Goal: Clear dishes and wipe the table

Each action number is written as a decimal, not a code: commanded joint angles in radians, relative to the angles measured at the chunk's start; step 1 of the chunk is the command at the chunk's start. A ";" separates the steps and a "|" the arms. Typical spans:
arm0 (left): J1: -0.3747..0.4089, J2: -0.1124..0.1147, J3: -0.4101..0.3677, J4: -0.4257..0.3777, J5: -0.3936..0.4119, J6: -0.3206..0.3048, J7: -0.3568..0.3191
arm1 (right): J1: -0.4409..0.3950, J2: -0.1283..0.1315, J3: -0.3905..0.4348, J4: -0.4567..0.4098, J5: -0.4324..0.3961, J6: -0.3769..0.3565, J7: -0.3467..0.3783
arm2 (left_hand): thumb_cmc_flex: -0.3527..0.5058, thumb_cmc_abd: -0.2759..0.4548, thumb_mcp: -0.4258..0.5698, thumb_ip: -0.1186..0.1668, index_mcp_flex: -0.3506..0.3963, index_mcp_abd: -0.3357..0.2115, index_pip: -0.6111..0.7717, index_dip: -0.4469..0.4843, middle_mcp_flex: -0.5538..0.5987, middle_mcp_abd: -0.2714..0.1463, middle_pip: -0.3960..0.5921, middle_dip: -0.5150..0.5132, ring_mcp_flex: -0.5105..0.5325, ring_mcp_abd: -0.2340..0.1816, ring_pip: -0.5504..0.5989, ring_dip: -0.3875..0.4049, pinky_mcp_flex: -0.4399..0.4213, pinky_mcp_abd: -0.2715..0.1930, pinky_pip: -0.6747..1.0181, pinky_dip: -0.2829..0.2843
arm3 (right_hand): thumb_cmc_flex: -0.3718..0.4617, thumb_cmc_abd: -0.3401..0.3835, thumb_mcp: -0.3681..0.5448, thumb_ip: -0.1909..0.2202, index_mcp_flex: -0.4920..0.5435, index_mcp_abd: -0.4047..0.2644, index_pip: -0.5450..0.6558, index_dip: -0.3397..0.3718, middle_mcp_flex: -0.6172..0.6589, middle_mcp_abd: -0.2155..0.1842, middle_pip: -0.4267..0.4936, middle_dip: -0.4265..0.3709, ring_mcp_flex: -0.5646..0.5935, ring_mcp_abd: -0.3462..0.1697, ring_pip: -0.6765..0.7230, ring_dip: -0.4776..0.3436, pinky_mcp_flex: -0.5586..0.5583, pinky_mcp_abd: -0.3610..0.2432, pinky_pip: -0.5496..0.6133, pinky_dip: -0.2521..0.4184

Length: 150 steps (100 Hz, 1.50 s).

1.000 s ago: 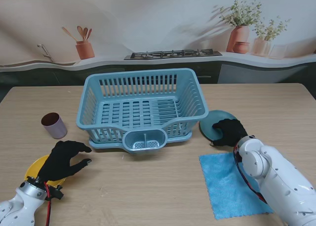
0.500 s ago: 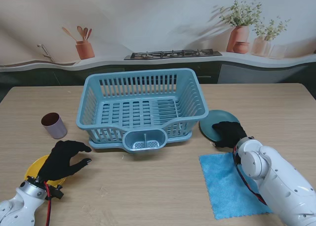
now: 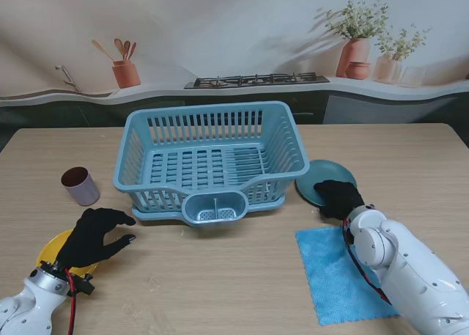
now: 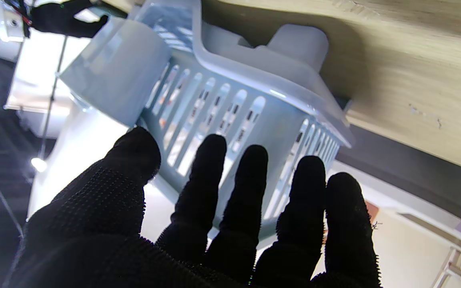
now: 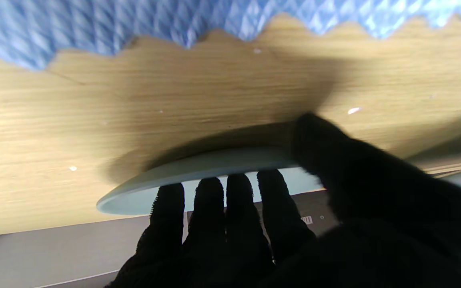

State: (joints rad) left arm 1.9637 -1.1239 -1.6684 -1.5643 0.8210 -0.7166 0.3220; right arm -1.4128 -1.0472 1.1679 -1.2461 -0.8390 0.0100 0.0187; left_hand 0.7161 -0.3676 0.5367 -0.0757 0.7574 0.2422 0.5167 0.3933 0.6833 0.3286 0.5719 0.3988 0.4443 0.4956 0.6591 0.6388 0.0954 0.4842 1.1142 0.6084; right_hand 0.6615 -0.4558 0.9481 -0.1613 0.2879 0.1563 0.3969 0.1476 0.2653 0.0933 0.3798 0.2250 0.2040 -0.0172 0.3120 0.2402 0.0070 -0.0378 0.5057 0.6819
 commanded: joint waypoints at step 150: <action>0.004 -0.002 -0.003 0.000 0.002 -0.017 -0.005 | -0.103 -0.057 0.239 -0.101 -0.050 -0.214 -0.382 | 0.012 0.042 -0.015 -0.009 0.043 -0.014 0.000 0.007 0.020 0.003 -0.002 0.009 0.015 0.013 0.009 0.014 -0.013 0.012 0.015 0.007 | 0.318 -0.063 0.303 -0.102 0.681 0.104 0.299 0.018 0.689 0.252 0.187 0.074 0.675 0.422 0.252 0.083 0.681 0.451 0.661 -0.435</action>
State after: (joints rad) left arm 1.9644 -1.1242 -1.6715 -1.5601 0.8245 -0.7333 0.3304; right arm -1.5162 -1.1027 1.3965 -1.3252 -0.8818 -0.1903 -0.3623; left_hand 0.7161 -0.3653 0.5355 -0.0757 0.7798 0.2419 0.5194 0.3933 0.6946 0.3286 0.5728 0.3988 0.4551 0.4959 0.6591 0.6389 0.0952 0.4842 1.1142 0.6084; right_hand 0.8474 -0.5658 1.1688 -0.2745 0.8789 0.2834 0.6047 0.1636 0.9367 0.3341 0.5471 0.2897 0.8570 0.3578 0.5370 0.3104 0.6302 0.3966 1.0412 0.2240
